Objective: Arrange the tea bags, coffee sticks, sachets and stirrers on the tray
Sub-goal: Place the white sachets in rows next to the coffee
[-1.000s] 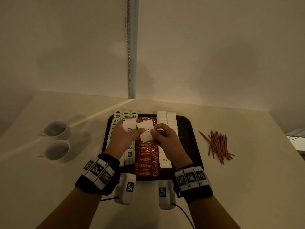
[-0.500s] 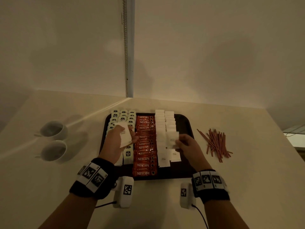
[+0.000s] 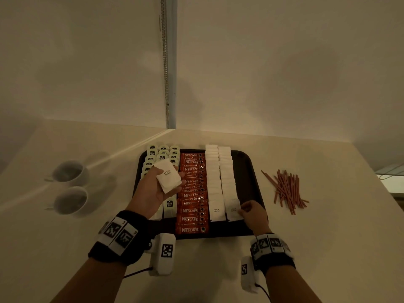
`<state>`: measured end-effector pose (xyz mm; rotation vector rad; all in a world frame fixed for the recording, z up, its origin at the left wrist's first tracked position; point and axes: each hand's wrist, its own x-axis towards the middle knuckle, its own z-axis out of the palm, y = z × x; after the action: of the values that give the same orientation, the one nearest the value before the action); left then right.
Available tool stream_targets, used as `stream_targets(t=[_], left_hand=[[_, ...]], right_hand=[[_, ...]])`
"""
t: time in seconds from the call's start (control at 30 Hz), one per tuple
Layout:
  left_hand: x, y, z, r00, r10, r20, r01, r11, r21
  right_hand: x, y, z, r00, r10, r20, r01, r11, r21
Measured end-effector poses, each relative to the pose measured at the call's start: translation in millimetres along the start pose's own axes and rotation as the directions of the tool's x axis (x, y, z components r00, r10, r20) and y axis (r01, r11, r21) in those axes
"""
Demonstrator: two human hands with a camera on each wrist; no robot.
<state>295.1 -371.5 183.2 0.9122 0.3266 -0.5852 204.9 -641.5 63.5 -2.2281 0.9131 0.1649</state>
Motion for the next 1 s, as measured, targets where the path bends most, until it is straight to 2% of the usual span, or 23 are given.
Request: stream_targets(t=[0.23, 0.3, 0.4, 0.5, 0.57, 0.67, 0.73, 0.83, 0.9, 1.0], left_hand=[[2, -2, 4, 0.997, 0.024, -0.071, -0.020, 0.998, 0.054], [2, -2, 6, 0.996, 0.058, -0.066, -0.051, 0.993, 0.106], [0, -3, 11, 0.990, 0.128, -0.052, -0.113, 0.967, 0.230], [0, -7, 18, 0.981, 0.182, -0.062, -0.155, 0.942, 0.298], [-1, -11, 20, 0.978, 0.200, -0.052, -0.171, 0.926, 0.336], [-4, -14, 16, 0.977, 0.210, -0.036, -0.181, 0.908, 0.379], [-5, -11, 13, 0.977, 0.213, -0.028, -0.187, 0.907, 0.376], [-7, -5, 10, 0.971, 0.241, 0.007, -0.221, 0.881, 0.418], [-8, -5, 12, 0.967, 0.249, 0.058, -0.245, 0.842, 0.481], [-7, -7, 15, 0.966, 0.244, 0.083, -0.250, 0.807, 0.535]], right_hand=[[-4, -5, 5, 0.998, 0.010, -0.061, -0.013, 0.999, -0.046], [-8, -18, -1, 0.996, -0.053, -0.078, 0.052, 0.999, -0.016], [-28, -71, -15, 0.962, -0.271, 0.033, 0.258, 0.942, 0.213], [-53, -128, -18, 0.859, -0.474, 0.195, 0.355, 0.825, 0.440], [-62, -149, -13, 0.840, -0.509, 0.186, 0.350, 0.771, 0.531], [-64, -156, -12, 0.855, -0.499, 0.144, 0.313, 0.716, 0.624], [-64, -157, -18, 0.854, -0.501, 0.138, 0.317, 0.713, 0.625], [-63, -163, -30, 0.833, -0.541, 0.114, 0.425, 0.759, 0.492], [-64, -168, -36, 0.802, -0.588, 0.100, 0.505, 0.758, 0.412], [-66, -172, -41, 0.782, -0.618, 0.078, 0.521, 0.718, 0.461]])
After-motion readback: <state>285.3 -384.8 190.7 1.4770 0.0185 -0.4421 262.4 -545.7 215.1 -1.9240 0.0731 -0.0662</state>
